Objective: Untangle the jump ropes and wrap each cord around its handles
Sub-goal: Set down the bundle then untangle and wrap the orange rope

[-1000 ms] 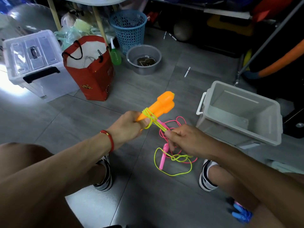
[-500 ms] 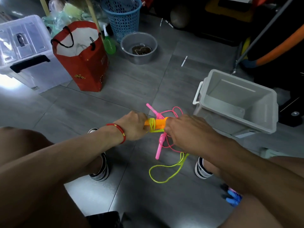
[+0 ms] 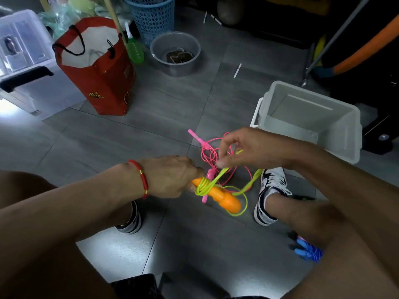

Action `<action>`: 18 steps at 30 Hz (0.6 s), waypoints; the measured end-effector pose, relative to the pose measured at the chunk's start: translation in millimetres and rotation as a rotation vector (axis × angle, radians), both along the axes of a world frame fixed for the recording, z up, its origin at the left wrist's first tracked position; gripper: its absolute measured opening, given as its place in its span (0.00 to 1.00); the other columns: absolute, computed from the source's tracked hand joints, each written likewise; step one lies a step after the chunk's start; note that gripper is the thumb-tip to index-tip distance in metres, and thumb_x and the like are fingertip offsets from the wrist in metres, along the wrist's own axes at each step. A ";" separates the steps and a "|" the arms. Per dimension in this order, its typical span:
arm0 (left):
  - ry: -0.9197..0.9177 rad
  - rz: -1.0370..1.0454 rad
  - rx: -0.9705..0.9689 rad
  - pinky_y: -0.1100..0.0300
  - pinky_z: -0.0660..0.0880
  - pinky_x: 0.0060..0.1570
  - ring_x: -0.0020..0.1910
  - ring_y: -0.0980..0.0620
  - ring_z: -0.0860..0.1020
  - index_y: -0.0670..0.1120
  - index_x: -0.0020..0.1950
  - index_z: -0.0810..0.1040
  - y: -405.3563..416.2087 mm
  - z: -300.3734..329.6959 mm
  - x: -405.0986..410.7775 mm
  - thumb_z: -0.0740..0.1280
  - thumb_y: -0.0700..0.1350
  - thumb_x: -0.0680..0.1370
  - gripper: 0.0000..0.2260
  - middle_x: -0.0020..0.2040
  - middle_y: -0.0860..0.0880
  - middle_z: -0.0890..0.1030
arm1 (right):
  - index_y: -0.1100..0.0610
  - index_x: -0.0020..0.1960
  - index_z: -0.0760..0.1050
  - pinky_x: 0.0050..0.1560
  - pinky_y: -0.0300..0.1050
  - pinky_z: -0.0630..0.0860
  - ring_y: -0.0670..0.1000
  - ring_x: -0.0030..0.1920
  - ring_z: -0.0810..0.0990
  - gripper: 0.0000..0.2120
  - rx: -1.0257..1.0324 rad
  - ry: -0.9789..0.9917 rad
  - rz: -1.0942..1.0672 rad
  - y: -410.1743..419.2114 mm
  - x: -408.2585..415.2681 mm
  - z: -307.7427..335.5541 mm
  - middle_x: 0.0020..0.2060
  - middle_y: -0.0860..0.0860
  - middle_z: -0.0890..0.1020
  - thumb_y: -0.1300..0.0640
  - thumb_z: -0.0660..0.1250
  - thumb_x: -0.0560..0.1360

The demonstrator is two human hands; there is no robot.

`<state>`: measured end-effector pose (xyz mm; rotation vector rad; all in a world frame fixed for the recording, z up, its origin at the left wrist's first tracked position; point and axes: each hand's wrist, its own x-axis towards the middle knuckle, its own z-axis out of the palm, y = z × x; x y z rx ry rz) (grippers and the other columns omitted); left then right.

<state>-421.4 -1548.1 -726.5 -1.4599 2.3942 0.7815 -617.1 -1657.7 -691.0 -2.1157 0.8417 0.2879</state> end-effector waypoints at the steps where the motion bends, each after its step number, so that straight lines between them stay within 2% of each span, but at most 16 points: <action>1: 0.010 -0.009 0.028 0.63 0.60 0.43 0.45 0.53 0.70 0.56 0.51 0.67 -0.1 0.0 2.5 0.64 0.49 0.82 0.06 0.45 0.51 0.68 | 0.49 0.44 0.81 0.35 0.35 0.69 0.39 0.31 0.75 0.11 0.079 -0.009 0.031 -0.3 -0.9 1.5 0.29 0.41 0.80 0.43 0.76 0.71; 3: 0.034 -0.039 0.056 0.65 0.59 0.43 0.44 0.56 0.67 0.55 0.53 0.70 -0.6 -2.1 7.2 0.64 0.48 0.82 0.04 0.44 0.53 0.68 | 0.51 0.46 0.82 0.37 0.38 0.73 0.44 0.34 0.79 0.09 0.177 -0.031 0.102 0.1 -2.7 -0.8 0.34 0.45 0.84 0.49 0.78 0.71; 5: 0.054 -0.069 0.070 0.66 0.58 0.42 0.43 0.56 0.66 0.52 0.55 0.72 -0.5 -3.7 8.1 0.64 0.47 0.82 0.03 0.44 0.54 0.67 | 0.52 0.46 0.83 0.43 0.49 0.77 0.53 0.40 0.82 0.06 0.137 -0.079 0.151 -0.4 -3.9 -9.0 0.38 0.48 0.85 0.50 0.76 0.73; 7: 0.084 -0.100 0.048 0.66 0.58 0.42 0.42 0.58 0.64 0.52 0.54 0.71 1.7 -1.9 8.2 0.64 0.47 0.82 0.03 0.44 0.55 0.66 | 0.52 0.45 0.85 0.45 0.54 0.76 0.57 0.41 0.80 0.07 0.113 -0.102 0.149 -3.3 -6.0 -14.0 0.38 0.51 0.84 0.49 0.73 0.76; 10: 0.302 -0.085 0.012 0.69 0.61 0.44 0.40 0.63 0.68 0.60 0.47 0.65 6.7 11.2 9.6 0.66 0.45 0.81 0.12 0.42 0.58 0.67 | 0.53 0.43 0.83 0.44 0.54 0.73 0.59 0.39 0.76 0.12 0.166 -0.147 0.181 -8.1 -10.6 -15.7 0.38 0.60 0.81 0.47 0.68 0.78; 12: 0.484 -0.015 0.044 0.72 0.64 0.43 0.41 0.64 0.72 0.59 0.45 0.68 8.2 23.5 15.5 0.67 0.43 0.81 0.13 0.41 0.60 0.70 | 0.61 0.41 0.79 0.44 0.49 0.72 0.58 0.38 0.74 0.18 0.229 -0.186 0.154 -9.1 -14.4 -15.2 0.39 0.62 0.78 0.49 0.62 0.80; 14: 0.591 0.050 0.073 0.67 0.67 0.40 0.37 0.58 0.72 0.50 0.46 0.73 7.8 30.8 23.1 0.67 0.42 0.81 0.06 0.38 0.56 0.71 | 0.65 0.40 0.75 0.43 0.42 0.71 0.50 0.36 0.73 0.18 0.310 -0.241 0.107 -7.2 -16.9 -12.2 0.36 0.61 0.77 0.53 0.59 0.82; 15: 0.650 0.088 0.102 0.65 0.67 0.38 0.35 0.57 0.70 0.45 0.47 0.74 8.0 33.9 25.7 0.66 0.42 0.81 0.04 0.36 0.54 0.71 | 0.64 0.40 0.76 0.42 0.41 0.73 0.46 0.36 0.74 0.17 0.356 -0.283 0.072 -4.7 -17.5 -11.6 0.35 0.58 0.78 0.54 0.60 0.82; 16: 0.738 0.142 0.149 0.64 0.67 0.37 0.33 0.55 0.69 0.41 0.48 0.75 8.5 35.1 27.3 0.65 0.41 0.82 0.04 0.35 0.50 0.71 | 0.64 0.41 0.77 0.39 0.43 0.74 0.42 0.34 0.76 0.16 0.412 -0.320 0.019 -2.4 -17.7 -12.0 0.33 0.58 0.79 0.55 0.62 0.81; 17: 0.856 0.216 0.215 0.63 0.66 0.35 0.32 0.53 0.68 0.38 0.50 0.75 8.9 36.2 27.7 0.64 0.40 0.82 0.06 0.34 0.47 0.71 | 0.66 0.42 0.78 0.35 0.48 0.73 0.39 0.31 0.75 0.15 0.457 -0.349 -0.041 0.0 -18.0 -13.0 0.33 0.63 0.79 0.55 0.67 0.79; 18: 0.982 0.312 0.273 0.61 0.64 0.32 0.31 0.52 0.67 0.35 0.51 0.75 9.1 36.1 27.6 0.63 0.40 0.82 0.07 0.34 0.45 0.71 | 0.67 0.41 0.79 0.32 0.53 0.67 0.41 0.27 0.72 0.16 0.492 -0.378 -0.096 2.7 -17.8 -15.6 0.31 0.68 0.74 0.53 0.68 0.77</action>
